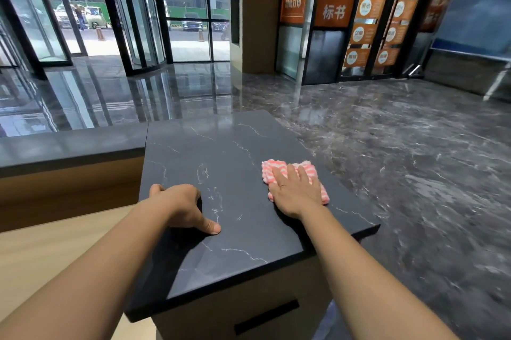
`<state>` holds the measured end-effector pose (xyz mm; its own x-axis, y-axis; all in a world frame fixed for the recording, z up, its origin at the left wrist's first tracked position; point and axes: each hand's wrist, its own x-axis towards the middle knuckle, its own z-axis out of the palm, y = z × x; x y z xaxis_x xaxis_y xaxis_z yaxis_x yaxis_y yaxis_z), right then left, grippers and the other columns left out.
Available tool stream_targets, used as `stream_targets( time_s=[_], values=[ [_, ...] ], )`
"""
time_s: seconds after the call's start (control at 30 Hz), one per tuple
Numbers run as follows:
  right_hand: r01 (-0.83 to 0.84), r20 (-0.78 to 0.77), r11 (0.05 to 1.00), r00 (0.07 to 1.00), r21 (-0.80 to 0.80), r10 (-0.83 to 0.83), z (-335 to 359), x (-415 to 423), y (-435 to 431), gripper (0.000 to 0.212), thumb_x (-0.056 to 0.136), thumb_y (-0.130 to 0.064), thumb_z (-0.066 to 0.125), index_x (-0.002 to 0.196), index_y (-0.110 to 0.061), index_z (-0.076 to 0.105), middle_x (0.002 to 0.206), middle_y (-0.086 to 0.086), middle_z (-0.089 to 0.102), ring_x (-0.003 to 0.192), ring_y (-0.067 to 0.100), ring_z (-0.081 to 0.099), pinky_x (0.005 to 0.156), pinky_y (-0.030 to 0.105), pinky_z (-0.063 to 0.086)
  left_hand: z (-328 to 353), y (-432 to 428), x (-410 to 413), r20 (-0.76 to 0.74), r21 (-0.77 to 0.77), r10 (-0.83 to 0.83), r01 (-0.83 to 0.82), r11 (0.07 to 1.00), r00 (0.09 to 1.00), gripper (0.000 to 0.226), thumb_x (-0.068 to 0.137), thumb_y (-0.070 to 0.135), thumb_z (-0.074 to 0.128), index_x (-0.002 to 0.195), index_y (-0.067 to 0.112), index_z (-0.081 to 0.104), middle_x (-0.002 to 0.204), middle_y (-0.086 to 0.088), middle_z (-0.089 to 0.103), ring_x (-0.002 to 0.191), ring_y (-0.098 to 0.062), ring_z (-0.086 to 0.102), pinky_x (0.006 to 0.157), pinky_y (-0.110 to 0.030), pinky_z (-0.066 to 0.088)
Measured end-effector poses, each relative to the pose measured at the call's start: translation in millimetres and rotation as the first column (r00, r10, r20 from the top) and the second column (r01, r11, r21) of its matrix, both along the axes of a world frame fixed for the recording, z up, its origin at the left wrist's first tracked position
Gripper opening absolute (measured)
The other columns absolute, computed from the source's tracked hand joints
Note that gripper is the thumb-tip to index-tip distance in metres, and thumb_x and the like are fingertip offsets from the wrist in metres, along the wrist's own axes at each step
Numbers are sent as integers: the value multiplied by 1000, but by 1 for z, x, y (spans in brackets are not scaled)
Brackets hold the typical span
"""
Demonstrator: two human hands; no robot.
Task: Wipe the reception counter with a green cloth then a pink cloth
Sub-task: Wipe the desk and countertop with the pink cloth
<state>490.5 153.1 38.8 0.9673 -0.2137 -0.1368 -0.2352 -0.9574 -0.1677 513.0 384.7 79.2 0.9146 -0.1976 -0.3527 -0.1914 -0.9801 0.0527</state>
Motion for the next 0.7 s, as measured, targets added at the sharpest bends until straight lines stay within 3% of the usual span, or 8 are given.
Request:
stream_targets(
  time_s=[0.2,0.33,0.53,0.7],
  values=[
    [-226,-1,974,974,-23,226,-1,-18,80,61,101,-46,24,155,-31,-1,163,5,-11,148,28,-14,117,54,-10,-2,0,-5,-12,-28,20,-20,999,1000,97,60,81,63,136,23,46,133,4,54,125,-22,45,102,-40,20],
    [-269,5,963,963,12,269,2,-19,69,59,101,-45,24,154,-33,2,163,2,-8,149,25,-12,118,50,-9,-4,2,-6,-10,-30,20,-20,999,1000,99,63,80,61,140,22,40,144,3,46,132,-23,41,105,-41,19],
    [-54,17,998,998,-20,55,6,-36,-42,55,102,-42,21,154,-35,6,164,-1,-3,150,21,-6,120,45,-4,-4,3,-8,-7,-27,28,-29,999,1000,108,63,80,60,149,22,29,152,5,36,141,-22,32,116,-45,8],
    [67,-10,998,998,3,-67,3,-51,-88,54,103,-43,17,155,-35,6,164,-1,-4,150,22,-5,120,45,6,0,-4,-22,137,-30,-17,21,999,990,86,74,70,63,143,25,38,150,6,38,139,-18,35,116,-45,8]
  ],
)
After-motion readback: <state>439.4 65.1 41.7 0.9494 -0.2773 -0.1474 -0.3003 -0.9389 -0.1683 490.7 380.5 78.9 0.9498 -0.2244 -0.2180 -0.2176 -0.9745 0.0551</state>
